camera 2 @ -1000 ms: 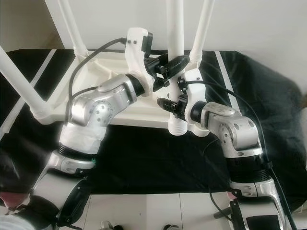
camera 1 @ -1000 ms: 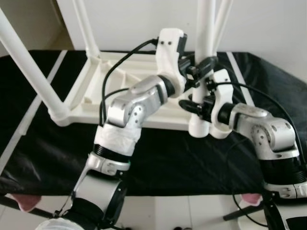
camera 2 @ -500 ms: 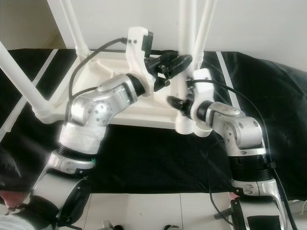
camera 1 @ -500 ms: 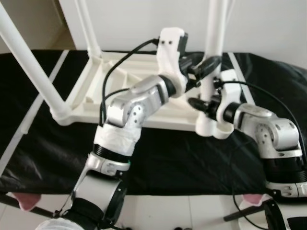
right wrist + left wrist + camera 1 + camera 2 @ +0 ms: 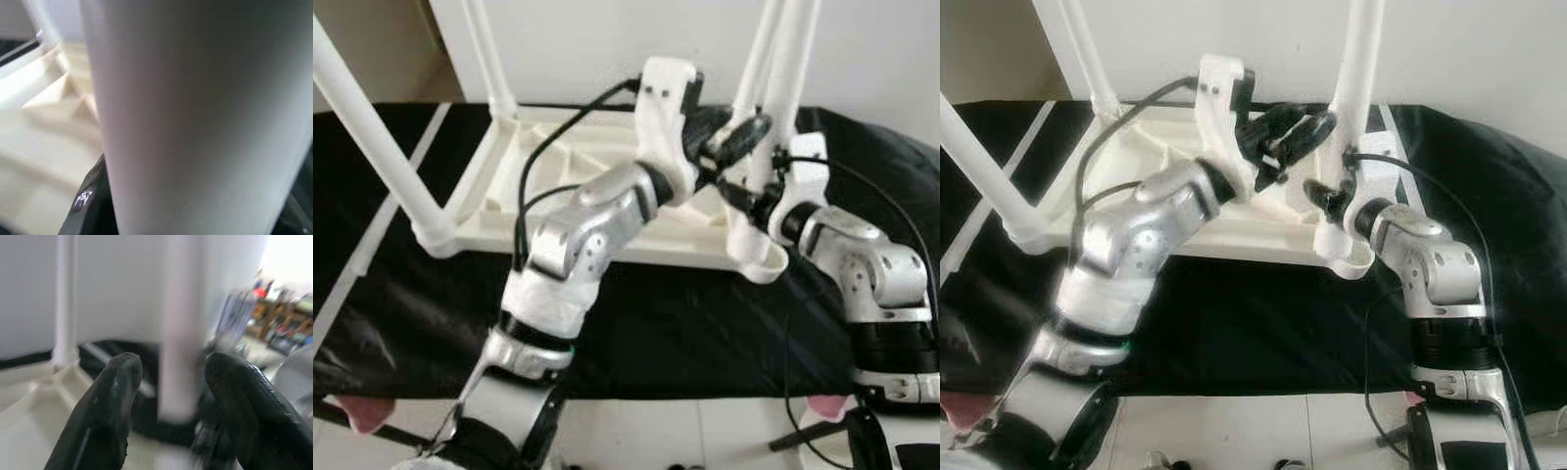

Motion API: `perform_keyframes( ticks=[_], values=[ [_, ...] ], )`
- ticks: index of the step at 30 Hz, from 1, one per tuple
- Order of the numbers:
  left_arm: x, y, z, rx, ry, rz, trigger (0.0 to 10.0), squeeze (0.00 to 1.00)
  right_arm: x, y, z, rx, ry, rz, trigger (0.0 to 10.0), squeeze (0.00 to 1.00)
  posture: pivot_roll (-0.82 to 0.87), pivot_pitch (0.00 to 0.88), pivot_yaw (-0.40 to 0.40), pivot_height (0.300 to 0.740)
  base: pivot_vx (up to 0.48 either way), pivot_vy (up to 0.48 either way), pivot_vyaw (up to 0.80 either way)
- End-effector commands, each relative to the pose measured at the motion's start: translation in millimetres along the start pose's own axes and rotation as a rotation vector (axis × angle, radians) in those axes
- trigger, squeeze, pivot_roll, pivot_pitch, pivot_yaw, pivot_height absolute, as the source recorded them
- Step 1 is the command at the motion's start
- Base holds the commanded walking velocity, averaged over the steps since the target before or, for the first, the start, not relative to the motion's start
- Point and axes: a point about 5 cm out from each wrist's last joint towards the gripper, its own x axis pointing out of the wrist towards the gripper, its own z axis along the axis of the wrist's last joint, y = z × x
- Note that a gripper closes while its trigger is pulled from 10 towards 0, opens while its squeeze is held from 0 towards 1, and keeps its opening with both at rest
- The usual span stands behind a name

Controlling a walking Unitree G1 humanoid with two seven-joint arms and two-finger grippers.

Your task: Building children table

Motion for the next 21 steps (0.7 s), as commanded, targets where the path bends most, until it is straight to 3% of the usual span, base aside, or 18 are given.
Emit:
perform_keyframes(
  ticks=[1,12,13,21],
  values=[
    [-2.4,-8.4,-3,0.042,0.010,-0.101,10.0,0.00,-2.6,-4.9,1,-0.009,-0.050,-0.057,10.0,0.00,-0.16,0.145,0.027,0.740,0.000,0.000,0.00],
    [-14.4,-6.3,-14,0.029,0.034,-0.031,10.0,0.00,-12.7,-13.2,-17,-0.068,-0.148,-0.219,10.0,0.00,-0.15,0.151,0.027,0.740,0.000,0.000,0.00],
    [-16.8,-7.5,-18,0.030,0.040,-0.027,10.0,0.00,-15.9,-11.4,-27,-0.061,-0.147,-0.234,10.0,0.00,-0.15,0.153,0.030,0.740,0.000,0.000,0.00],
    [-20.8,-10.3,-24,0.030,0.057,-0.021,10.0,0.00,-23.9,-5.3,-44,-0.023,-0.177,-0.271,10.0,0.00,-0.16,0.158,0.036,0.740,0.000,0.000,0.00]
  ],
)
